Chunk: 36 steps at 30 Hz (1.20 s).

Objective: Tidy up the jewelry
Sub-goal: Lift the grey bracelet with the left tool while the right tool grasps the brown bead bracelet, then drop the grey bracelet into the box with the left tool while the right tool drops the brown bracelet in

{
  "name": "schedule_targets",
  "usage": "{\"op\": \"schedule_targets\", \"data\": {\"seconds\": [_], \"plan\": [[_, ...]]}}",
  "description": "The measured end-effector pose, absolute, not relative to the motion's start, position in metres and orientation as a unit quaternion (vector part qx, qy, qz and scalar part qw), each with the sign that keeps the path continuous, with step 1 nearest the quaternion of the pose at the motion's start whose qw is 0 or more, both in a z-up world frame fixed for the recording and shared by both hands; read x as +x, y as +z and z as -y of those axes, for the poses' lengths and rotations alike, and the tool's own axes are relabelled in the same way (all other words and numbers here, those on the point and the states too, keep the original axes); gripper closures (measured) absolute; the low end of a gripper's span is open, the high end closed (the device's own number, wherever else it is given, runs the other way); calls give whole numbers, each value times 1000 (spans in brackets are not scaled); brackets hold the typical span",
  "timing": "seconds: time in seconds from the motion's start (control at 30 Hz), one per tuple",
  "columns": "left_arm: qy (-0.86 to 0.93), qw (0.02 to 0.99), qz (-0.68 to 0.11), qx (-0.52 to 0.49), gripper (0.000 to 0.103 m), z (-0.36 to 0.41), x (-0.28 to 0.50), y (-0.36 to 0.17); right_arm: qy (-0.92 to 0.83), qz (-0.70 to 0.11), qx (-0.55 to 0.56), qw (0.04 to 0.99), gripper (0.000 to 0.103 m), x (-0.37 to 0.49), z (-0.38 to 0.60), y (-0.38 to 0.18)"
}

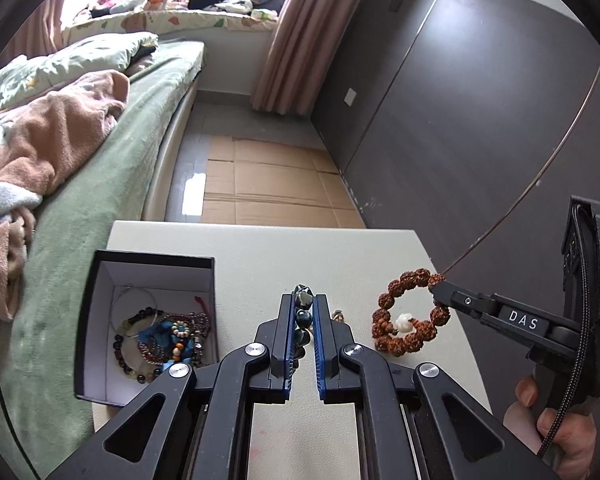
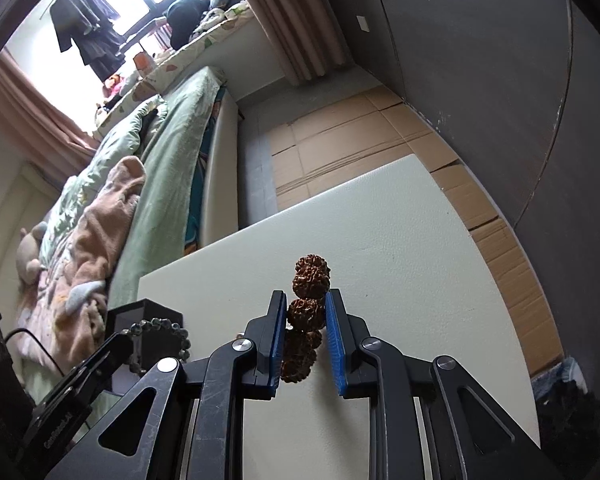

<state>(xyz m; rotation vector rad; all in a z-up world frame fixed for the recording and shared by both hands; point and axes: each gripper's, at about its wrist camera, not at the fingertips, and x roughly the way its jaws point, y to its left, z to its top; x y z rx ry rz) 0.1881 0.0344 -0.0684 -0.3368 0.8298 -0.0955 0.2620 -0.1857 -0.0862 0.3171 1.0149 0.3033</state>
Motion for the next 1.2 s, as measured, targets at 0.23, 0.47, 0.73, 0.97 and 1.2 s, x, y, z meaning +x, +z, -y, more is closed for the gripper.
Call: {"op": "schedule_targets", "data": {"seconds": [0.23, 0.47, 0.73, 0.97, 1.2], "plan": [[-25, 912, -357, -198, 95, -65, 167, -47, 182, -465, 176, 848, 82, 253, 170, -76], [3, 911, -351, -216, 94, -93, 159, -47, 205, -449, 185, 850, 82, 243, 155, -70], [44, 896, -369, -245, 93, -119, 162, -56, 216, -453, 175, 847, 82, 239, 136, -73], [82, 873, -399, -268, 62, -138, 163, -70, 257, -428, 197, 844, 82, 234, 126, -63], [124, 885, -356, -272, 12, -153, 152, -57, 315, -398, 215, 834, 82, 228, 99, -51]]}}
